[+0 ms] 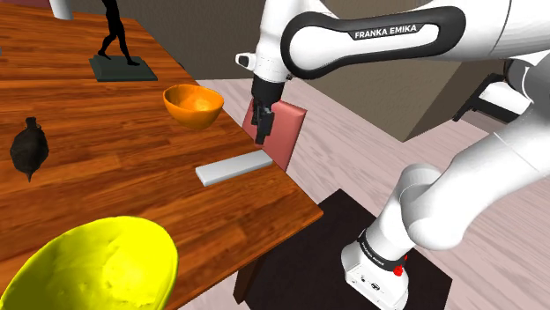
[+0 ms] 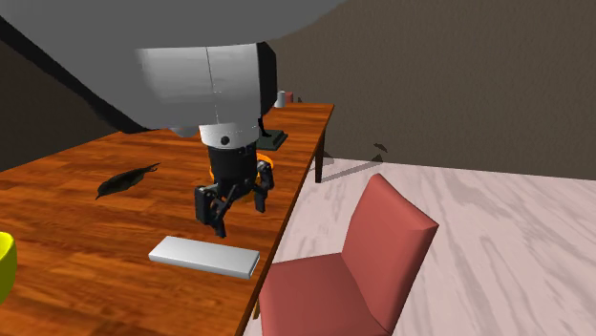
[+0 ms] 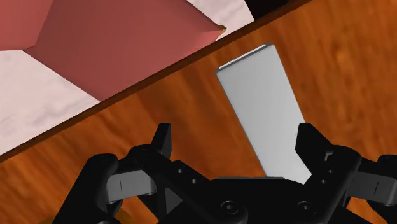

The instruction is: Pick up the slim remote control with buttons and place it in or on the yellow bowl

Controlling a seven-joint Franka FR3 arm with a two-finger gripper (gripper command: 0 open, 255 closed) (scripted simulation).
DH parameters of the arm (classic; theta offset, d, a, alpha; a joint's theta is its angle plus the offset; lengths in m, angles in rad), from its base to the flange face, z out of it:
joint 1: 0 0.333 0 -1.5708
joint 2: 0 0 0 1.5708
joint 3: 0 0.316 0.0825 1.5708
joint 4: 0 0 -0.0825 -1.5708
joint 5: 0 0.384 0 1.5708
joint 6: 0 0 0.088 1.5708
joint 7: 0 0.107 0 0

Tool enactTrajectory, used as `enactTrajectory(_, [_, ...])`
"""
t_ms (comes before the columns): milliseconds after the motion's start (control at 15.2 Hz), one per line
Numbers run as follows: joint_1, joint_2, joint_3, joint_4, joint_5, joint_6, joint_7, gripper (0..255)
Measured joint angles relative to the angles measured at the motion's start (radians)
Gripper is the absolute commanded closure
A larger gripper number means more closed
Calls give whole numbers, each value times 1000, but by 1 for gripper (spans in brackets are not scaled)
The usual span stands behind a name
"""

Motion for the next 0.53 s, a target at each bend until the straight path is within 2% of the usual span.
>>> enactTrajectory(330, [76,77,51,20,23,40,-109,0])
enactTrajectory(528, [94,102,63,14,28,66,-142,0])
